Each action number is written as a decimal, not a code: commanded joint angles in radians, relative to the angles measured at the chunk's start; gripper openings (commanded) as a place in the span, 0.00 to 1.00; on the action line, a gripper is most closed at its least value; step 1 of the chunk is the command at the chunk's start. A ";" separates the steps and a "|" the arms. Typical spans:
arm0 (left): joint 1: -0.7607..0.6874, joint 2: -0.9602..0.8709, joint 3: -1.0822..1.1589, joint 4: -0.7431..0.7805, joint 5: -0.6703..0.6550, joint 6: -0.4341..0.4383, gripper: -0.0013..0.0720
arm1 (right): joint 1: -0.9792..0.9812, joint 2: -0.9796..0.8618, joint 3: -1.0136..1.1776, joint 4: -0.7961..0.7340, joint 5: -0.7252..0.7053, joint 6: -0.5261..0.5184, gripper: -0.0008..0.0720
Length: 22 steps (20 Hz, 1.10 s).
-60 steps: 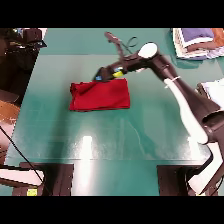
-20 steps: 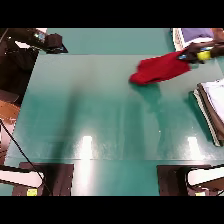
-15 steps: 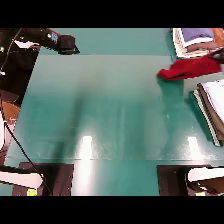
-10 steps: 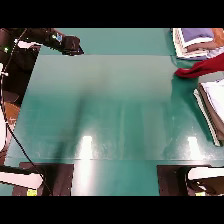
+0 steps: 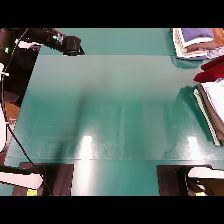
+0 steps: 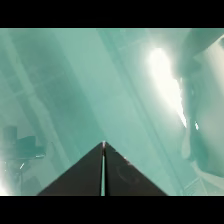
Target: Fold the shirts.
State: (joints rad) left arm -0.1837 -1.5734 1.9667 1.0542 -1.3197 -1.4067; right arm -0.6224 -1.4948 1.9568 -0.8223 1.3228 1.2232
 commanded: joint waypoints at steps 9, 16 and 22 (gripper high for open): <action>0.001 0.000 0.000 0.001 -0.017 0.002 0.05 | -0.273 0.280 -0.417 -0.288 0.077 -0.027 0.03; 0.001 0.000 0.000 0.000 -0.027 0.019 0.05 | -0.430 0.344 -0.674 -0.394 0.085 -0.026 0.54; 0.001 0.000 0.000 0.000 -0.024 0.019 0.05 | -0.459 0.344 -0.655 -0.276 0.066 0.014 0.64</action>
State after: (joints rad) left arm -0.1837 -1.5734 1.9667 1.0546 -1.3457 -1.3888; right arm -1.0760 -1.1538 1.2980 -1.1931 1.4025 1.2064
